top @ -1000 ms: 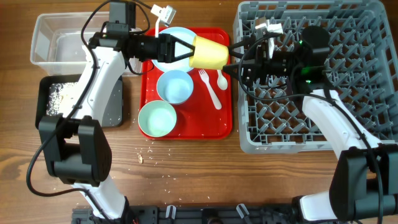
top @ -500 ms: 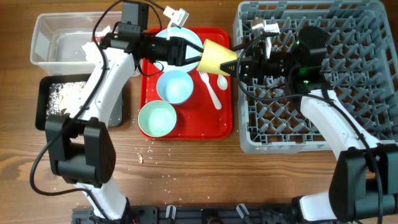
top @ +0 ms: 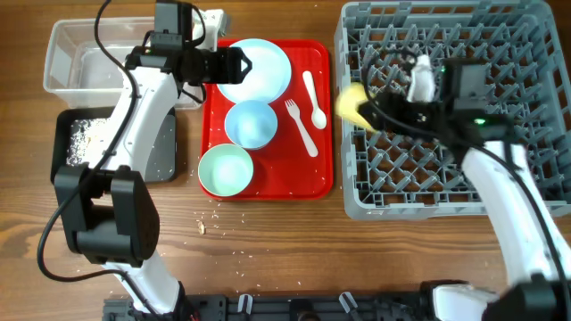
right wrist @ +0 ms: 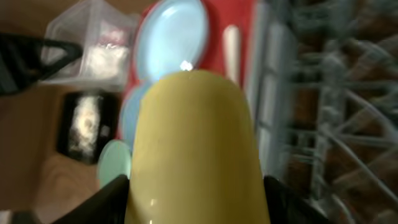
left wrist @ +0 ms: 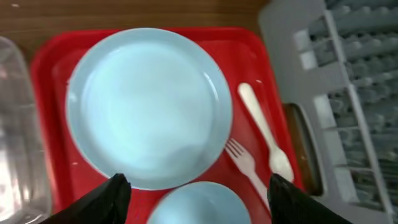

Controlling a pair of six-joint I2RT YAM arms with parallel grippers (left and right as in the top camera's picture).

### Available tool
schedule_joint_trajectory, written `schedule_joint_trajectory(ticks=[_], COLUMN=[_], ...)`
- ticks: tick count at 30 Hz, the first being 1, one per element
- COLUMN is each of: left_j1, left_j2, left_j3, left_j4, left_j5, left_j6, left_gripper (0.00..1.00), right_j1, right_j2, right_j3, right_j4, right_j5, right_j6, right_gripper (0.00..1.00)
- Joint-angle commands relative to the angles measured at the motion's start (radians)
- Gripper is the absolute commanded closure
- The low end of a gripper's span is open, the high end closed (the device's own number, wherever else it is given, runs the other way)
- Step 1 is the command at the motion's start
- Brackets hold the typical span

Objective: Sort waste into correct bins and load items into the dishwasher rack
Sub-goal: 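Place the yellow cup into the dish rack with the right gripper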

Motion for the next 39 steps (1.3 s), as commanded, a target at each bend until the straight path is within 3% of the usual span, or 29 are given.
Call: schedule_joint_trajectory(ticks=[1,8,15,17,18,20,22,24,27,32,39], left_j1=[0.000,0.000,0.000,0.000,0.000,0.000,0.000,0.000,0.000,0.051,0.208], left_j2=[0.017,0.065,0.065,0.065,0.065,0.065,0.065,0.065,0.063,-0.024,-0.170], left_j3=[0.010,0.010,0.010,0.010,0.010,0.010,0.010,0.010,0.010,0.011,0.011], left_j4=[0.018,0.026,0.016,0.015,0.015,0.012,0.004,0.003,0.003,-0.068,-0.158], left_j5=[-0.098,-0.098,-0.098,-0.098,-0.098,-0.098,-0.098,-0.098,-0.097,-0.150,-0.180], left_j6=[0.008,0.008,0.008,0.008,0.008,0.008,0.008,0.008,0.008,-0.140,-0.174], left_gripper=[0.28,0.28,0.28,0.27,0.27,0.27,0.27,0.27,0.28,0.29,0.21], right_j1=[0.029,0.051,0.051,0.051,0.051,0.051,0.051,0.051,0.086,0.288,0.426], right_j2=[-0.056,0.038,0.247,0.300,0.323,0.340,0.335,0.327,0.322,0.454,0.735], right_j3=[0.219,0.278,0.274,0.274,0.274,0.274,0.292,0.380,0.593,0.597,0.597], right_j4=[-0.272,-0.596,-0.623,-0.621,-0.607,-0.569,-0.530,-0.532,-0.433,-0.121,-0.034], right_j5=[0.392,0.521,0.513,0.513,0.513,0.491,0.426,0.403,0.288,0.272,0.212], right_j6=[-0.071,-0.045,-0.071,-0.071,-0.069,-0.069,-0.069,-0.069,-0.100,-0.068,-0.196], right_gripper=[0.67,0.66,0.66,0.55,0.39,0.20,0.10,0.07,0.09,0.19,0.28])
